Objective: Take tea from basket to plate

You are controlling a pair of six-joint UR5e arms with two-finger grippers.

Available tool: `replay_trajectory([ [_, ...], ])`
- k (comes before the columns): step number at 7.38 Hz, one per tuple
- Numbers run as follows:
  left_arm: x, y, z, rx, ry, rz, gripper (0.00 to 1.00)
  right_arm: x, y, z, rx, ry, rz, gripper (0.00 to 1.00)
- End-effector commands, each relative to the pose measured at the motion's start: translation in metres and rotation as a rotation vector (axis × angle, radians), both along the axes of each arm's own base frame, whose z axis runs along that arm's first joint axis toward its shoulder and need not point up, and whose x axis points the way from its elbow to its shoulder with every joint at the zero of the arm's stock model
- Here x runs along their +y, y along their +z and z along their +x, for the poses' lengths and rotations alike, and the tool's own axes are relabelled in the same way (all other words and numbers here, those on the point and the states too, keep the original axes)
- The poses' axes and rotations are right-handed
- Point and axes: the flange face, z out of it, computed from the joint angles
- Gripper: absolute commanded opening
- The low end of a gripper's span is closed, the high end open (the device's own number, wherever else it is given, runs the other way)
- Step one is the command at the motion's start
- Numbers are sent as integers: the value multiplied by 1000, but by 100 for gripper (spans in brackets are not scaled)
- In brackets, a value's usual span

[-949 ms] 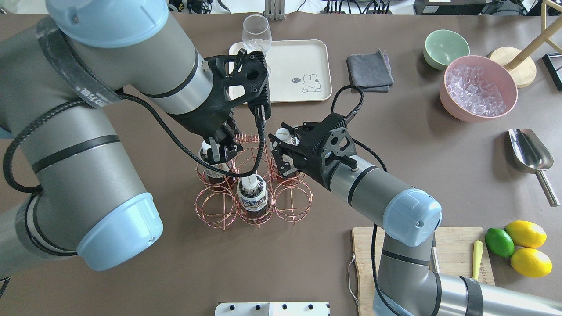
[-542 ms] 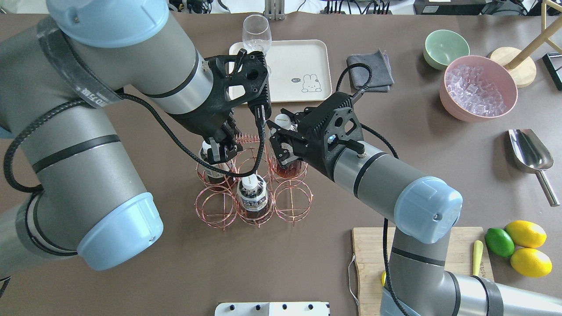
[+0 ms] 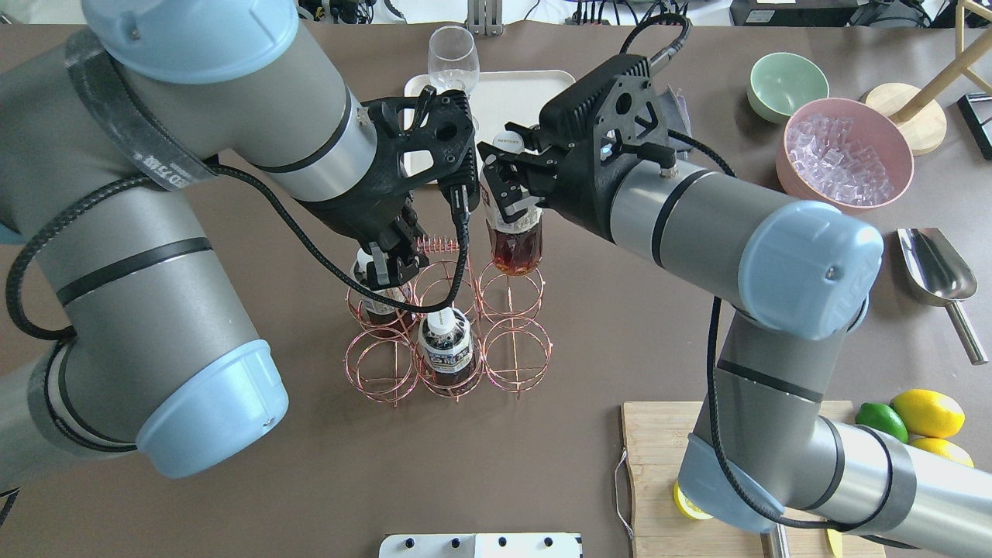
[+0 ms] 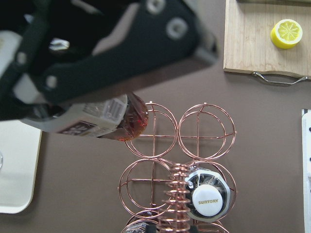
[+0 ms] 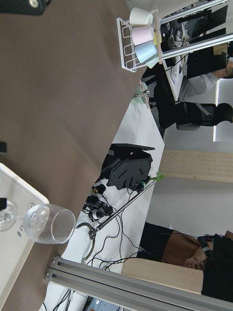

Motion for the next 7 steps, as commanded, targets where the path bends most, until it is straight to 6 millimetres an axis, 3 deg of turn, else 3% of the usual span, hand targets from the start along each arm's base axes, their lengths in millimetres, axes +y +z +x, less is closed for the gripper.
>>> replay_trajectory([
  [1,0,-2,-1,2,0,1,0,-60,-15,67,38,-9,-51,0],
  [4,-5,-6,-13,14,-15,4,0,-117,35,85,102,64,-146,0],
  [6,-15,-7,-29,17,-44,5,0,-166,74,81,29,108,-167,0],
  [7,-19,-8,-37,30,-34,-6,0,-194,94,70,-10,124,-149,0],
])
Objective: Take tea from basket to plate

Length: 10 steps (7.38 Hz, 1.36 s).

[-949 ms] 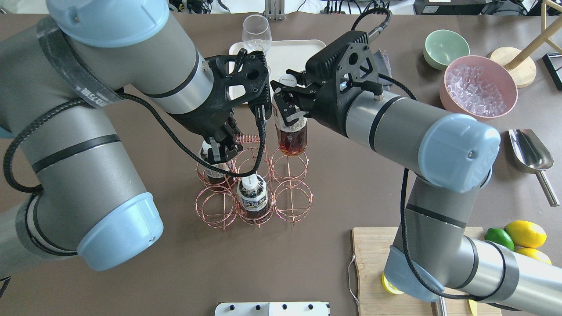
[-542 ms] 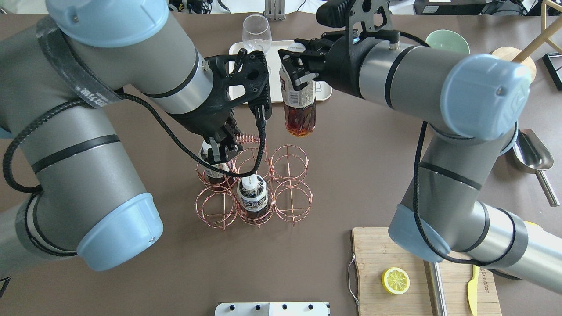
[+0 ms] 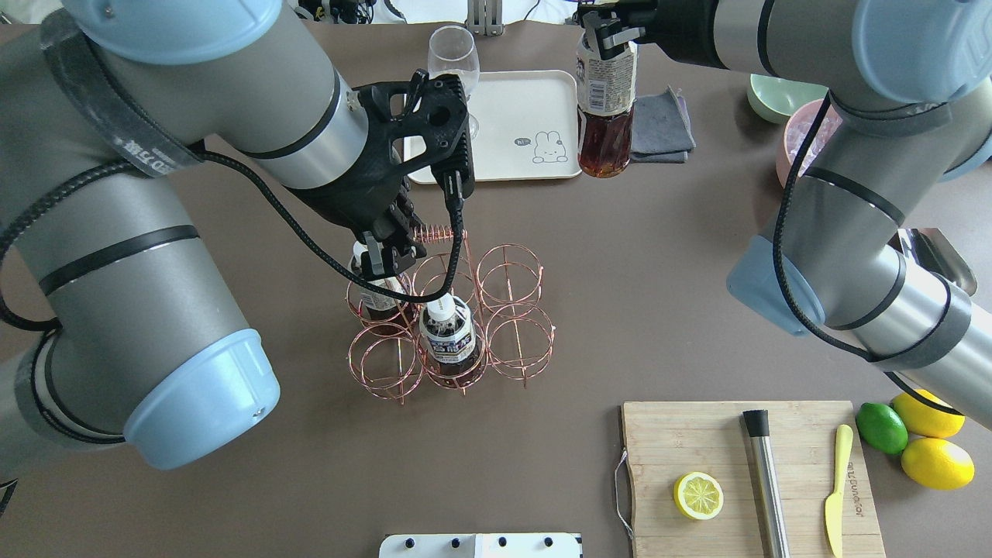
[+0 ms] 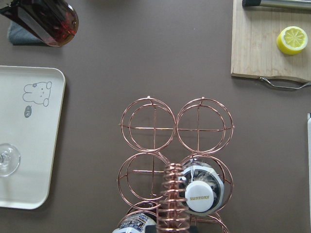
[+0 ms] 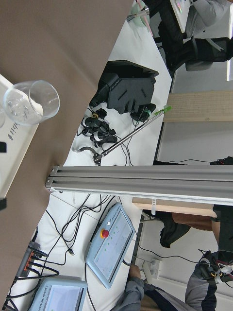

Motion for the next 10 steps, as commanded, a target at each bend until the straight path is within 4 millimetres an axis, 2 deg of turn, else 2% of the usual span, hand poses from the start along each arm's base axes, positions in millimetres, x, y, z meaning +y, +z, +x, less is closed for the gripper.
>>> replay_trajectory([
  [1,-17,-2,-27,24,-13,-20,0,-70,61,-25,-81,67,43,0],
  [2,-27,-1,-42,23,-42,-20,0,-94,63,-40,-91,98,56,0],
  [3,-35,2,-53,25,-43,-21,0,-105,57,-62,-115,115,17,0],
  [4,-46,7,-71,26,-44,-6,0,-103,57,-90,-112,154,6,0],
  [6,-76,32,-123,15,-44,-8,0,-92,65,-124,-96,181,-3,0],
  [8,-102,49,-177,-61,-59,27,0,-98,86,-145,-103,215,9,0],
  [10,-129,87,-227,-107,-65,40,0,-98,85,-157,-107,224,15,0],
])
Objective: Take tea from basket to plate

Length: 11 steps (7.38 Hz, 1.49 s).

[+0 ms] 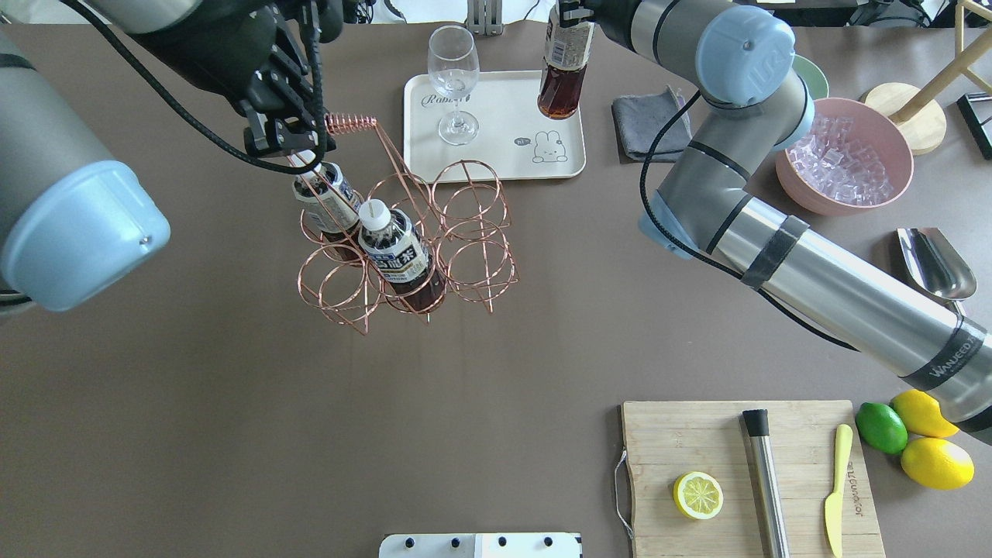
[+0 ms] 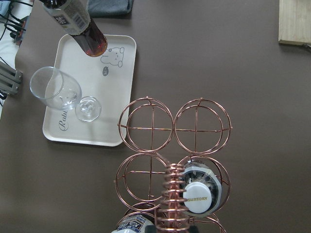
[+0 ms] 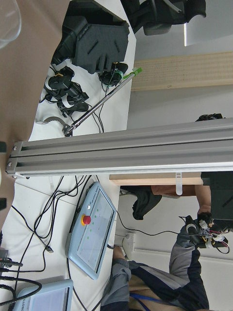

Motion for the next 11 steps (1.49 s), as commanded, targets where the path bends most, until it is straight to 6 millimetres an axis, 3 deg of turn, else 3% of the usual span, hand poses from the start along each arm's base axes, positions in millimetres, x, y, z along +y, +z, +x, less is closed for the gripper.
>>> replay_trajectory([
  [1,-40,53,-72,-52,4,22,0,3,3,-15,-2,14,5,0],
  [3,-66,99,-122,-98,0,26,0,4,15,-23,16,15,-5,0],
  [5,-95,139,-158,-137,28,29,0,4,15,-25,17,15,-4,0],
  [6,-107,156,-170,-150,51,32,0,4,13,-25,17,15,-2,36],
  [7,-116,176,-178,-159,76,31,0,5,10,-27,13,14,0,99],
  [11,-148,249,-188,-172,123,26,0,7,4,-27,-1,16,5,100],
])
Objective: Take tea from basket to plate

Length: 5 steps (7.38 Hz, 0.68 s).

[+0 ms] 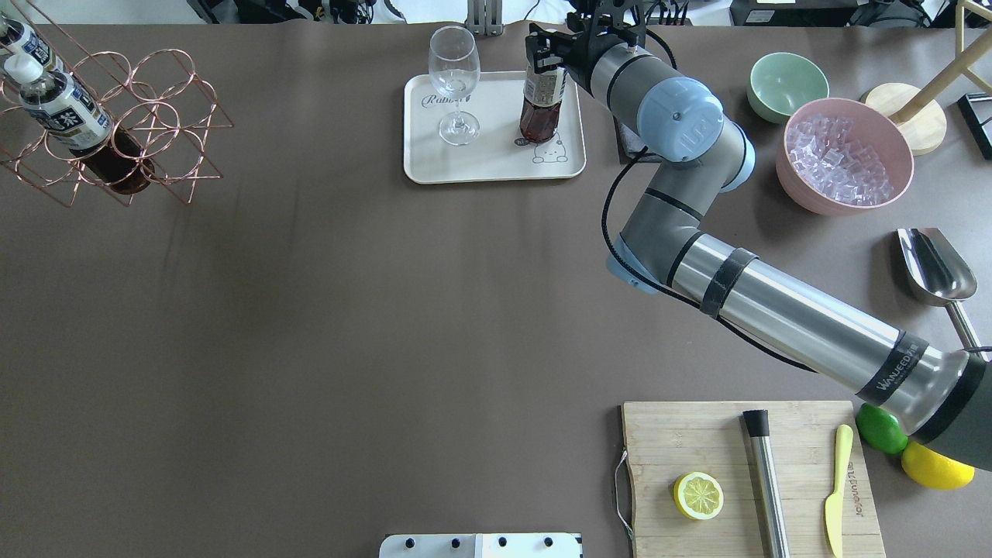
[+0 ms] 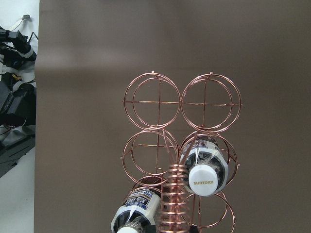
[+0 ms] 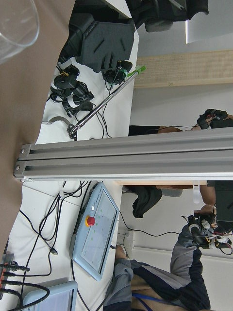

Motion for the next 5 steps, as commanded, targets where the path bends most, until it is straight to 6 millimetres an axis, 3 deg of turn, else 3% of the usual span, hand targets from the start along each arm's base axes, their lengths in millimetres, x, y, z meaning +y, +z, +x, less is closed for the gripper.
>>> replay_trajectory([
  [1,-24,43,-9,-9,9,-15,0,7,-16,0,-31,-5,16,100],
  [4,-50,91,-21,-14,-10,-24,0,13,-52,21,-88,-34,41,100],
  [5,-58,107,-22,-13,-14,-14,0,2,-70,51,-71,-64,23,100],
])
